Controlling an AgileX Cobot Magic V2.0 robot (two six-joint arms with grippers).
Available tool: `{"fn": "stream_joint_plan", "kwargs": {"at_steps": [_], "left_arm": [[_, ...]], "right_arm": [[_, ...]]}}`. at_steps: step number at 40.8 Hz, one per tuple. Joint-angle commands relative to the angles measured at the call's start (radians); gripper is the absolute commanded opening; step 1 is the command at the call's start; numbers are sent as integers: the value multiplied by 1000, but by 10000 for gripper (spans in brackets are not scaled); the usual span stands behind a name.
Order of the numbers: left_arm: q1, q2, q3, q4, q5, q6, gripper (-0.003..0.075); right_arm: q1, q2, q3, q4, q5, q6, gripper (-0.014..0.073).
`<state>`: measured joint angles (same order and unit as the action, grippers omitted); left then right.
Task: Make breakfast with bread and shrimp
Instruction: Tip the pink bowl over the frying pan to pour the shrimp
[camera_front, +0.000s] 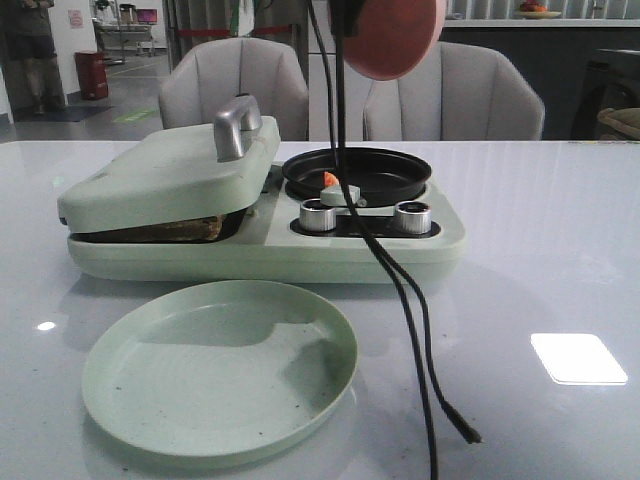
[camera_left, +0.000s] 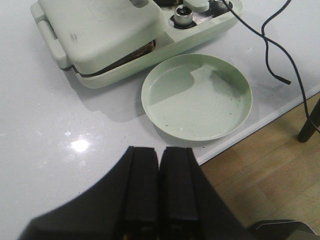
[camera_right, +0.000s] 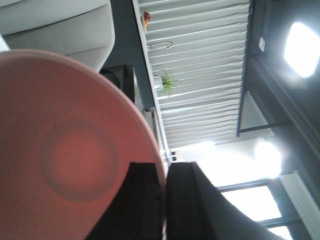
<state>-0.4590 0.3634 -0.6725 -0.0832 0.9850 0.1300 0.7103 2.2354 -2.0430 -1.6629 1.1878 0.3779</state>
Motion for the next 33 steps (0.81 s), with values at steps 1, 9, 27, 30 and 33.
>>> {"fn": "stream_joint_plan", "kwargs": {"at_steps": [1,9,27,30,33], "left_arm": [[-7,8,-26,-12,-72,-11,101],[-7,8,-26,-12,-72,-11,101],[-7,8,-26,-12,-72,-11,101],[-7,8,-26,-12,-72,-11,101],[-7,8,-26,-12,-72,-11,101]], "right_arm": [[1,-99,-36,4,57,16,44],[-33,-201,-36,305,104,16,44],[-246,-585,244,1020,70,0,44],[-268,-667,357,1040,53,-5,44],[-287,-734,449,1056,35,-5,44]]}}
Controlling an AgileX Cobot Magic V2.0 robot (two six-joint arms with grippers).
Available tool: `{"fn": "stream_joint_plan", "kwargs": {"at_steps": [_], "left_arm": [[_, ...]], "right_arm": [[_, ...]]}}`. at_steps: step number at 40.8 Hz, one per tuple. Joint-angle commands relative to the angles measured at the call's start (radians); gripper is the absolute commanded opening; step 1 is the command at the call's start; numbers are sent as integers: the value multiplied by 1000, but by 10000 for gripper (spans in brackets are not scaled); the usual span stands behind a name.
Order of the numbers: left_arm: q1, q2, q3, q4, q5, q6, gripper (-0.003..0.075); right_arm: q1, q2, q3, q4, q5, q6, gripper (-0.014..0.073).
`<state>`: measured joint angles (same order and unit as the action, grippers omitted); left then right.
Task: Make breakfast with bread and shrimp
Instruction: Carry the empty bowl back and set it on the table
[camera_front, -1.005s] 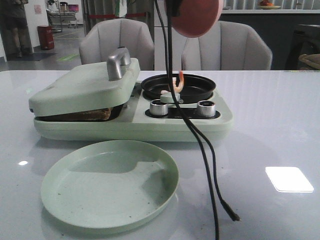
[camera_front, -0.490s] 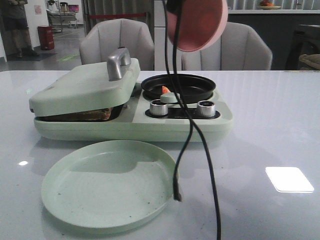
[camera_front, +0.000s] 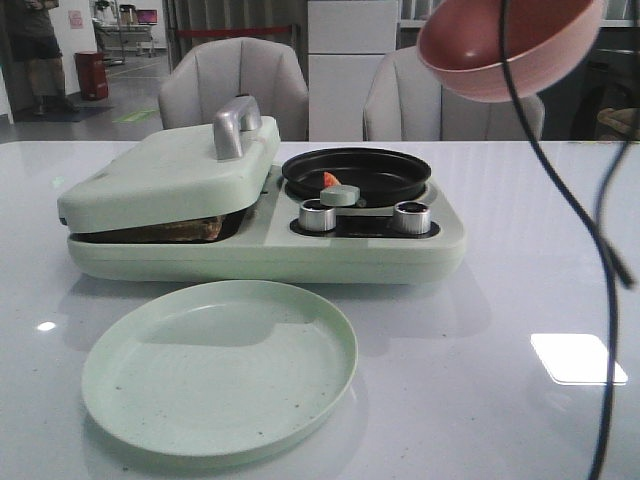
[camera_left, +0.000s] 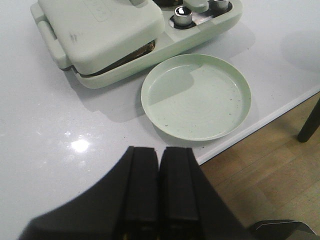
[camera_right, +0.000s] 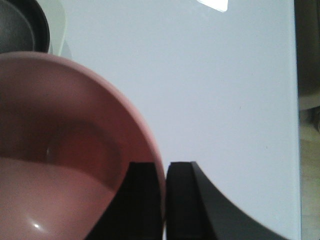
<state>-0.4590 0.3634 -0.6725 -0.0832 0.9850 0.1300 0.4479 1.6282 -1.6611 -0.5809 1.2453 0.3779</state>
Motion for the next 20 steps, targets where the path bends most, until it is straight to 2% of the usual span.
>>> {"fn": "stream_joint_plan", "kwargs": {"at_steps": [1,9,20], "left_arm": [[-7,8,-26,-12,-72,-11,101],[-7,8,-26,-12,-72,-11,101],[-7,8,-26,-12,-72,-11,101]], "right_arm": [[-31,-147,95,-20,-27,-6,44],[-115,-298,315,87,-78,-74,44],[-329,-389,522,384,-174,-236,44]]}}
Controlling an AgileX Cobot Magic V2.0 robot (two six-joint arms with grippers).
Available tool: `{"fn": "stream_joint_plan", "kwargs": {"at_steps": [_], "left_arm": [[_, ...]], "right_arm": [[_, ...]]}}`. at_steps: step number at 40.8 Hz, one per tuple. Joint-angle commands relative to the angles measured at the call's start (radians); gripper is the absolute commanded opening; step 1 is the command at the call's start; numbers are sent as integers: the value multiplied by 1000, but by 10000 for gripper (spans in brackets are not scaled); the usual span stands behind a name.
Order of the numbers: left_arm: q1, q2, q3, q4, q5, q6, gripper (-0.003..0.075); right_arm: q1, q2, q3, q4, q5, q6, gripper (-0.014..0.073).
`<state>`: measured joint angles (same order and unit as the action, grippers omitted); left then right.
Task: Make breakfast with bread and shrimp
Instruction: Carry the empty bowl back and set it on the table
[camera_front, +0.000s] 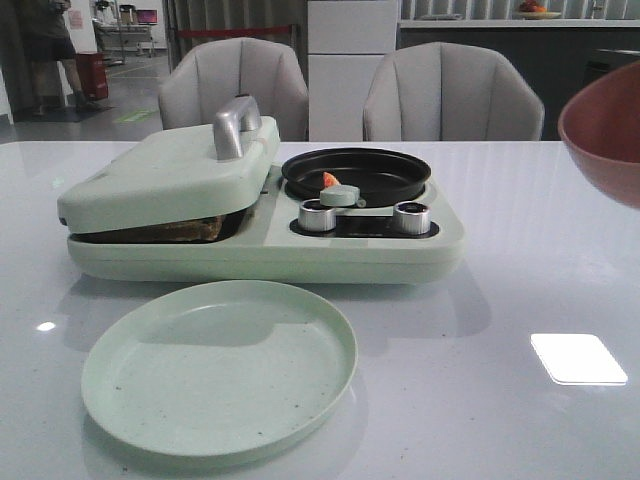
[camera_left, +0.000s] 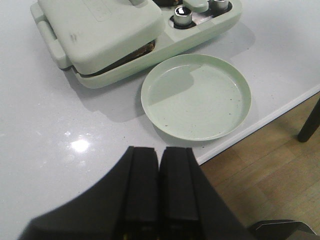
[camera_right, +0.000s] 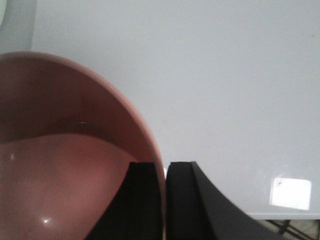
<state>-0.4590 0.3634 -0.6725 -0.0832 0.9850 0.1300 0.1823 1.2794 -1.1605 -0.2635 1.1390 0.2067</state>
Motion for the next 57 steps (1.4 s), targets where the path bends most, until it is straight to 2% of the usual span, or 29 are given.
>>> {"fn": "stream_joint_plan", "kwargs": {"at_steps": [1,7,11,18,36,41,47,50,57], "left_arm": [[-7,8,-26,-12,-72,-11,101],[-7,8,-26,-12,-72,-11,101],[-7,8,-26,-12,-72,-11,101],[-7,8,-26,-12,-72,-11,101],[-7,8,-26,-12,-72,-11,101],[-7,8,-26,-12,-72,-11,101],[-7,8,-26,-12,-72,-11,101],[-7,8,-26,-12,-72,-11,101],[-7,8,-26,-12,-72,-11,101]], "right_arm": [[-86,-41,34,95,-79,-83,44],[-181,-41,127,210,-191,-110,44],[-208,-39,196,256,-286,-110,44],[-208,-11,261,258,-395,-110,44],[-208,151,271,253,-529,-110,49],[-208,193,263,252,-550,-110,138],[-208,222,257,203,-573,-110,344],[-208,223,257,180,-577,-110,414],[-202,193,257,177,-570,-110,430]]}}
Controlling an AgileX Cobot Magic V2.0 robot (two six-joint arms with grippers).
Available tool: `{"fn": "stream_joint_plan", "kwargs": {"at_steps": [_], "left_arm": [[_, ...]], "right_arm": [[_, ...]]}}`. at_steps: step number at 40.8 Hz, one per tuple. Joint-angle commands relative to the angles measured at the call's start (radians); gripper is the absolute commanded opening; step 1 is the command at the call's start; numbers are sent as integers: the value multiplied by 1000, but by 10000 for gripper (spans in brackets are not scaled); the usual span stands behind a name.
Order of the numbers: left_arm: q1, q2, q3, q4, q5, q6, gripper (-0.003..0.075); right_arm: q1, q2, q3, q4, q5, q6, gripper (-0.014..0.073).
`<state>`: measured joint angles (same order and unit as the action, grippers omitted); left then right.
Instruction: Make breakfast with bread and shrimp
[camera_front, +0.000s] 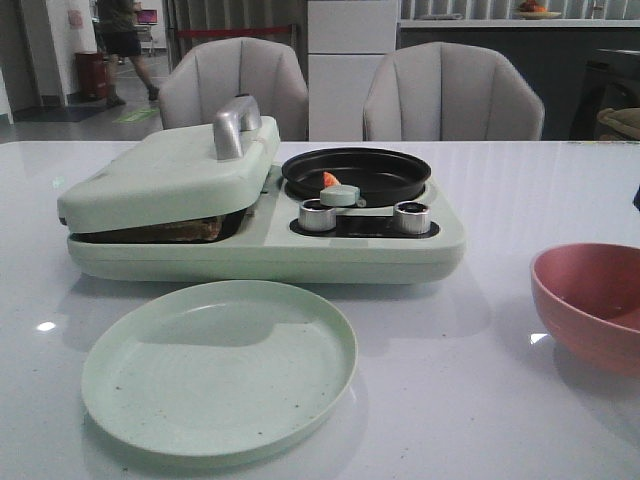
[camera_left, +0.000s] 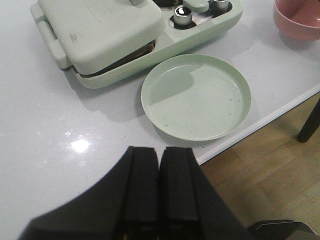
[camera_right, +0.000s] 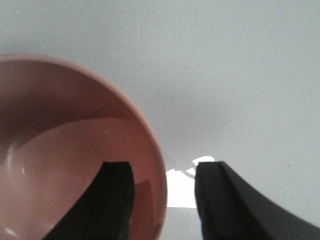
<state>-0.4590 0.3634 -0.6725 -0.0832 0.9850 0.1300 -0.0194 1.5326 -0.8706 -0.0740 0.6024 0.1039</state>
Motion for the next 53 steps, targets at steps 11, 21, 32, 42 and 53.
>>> {"fn": "stream_joint_plan", "kwargs": {"at_steps": [11,21,32,42,53], "left_arm": [[-7,8,-26,-12,-72,-11,101],[-7,8,-26,-12,-72,-11,101],[-7,8,-26,-12,-72,-11,101],[-7,8,-26,-12,-72,-11,101],[-7,8,-26,-12,-74,-11,101]], "right_arm": [[110,-301,-30,-12,-17,-7,430],[281,-583,-30,-12,125,-7,430],[298,-898,16,-12,334,8,430],[298,-1116,123,-11,390,13,430],[298,-1181,168,-10,401,13,385]]}}
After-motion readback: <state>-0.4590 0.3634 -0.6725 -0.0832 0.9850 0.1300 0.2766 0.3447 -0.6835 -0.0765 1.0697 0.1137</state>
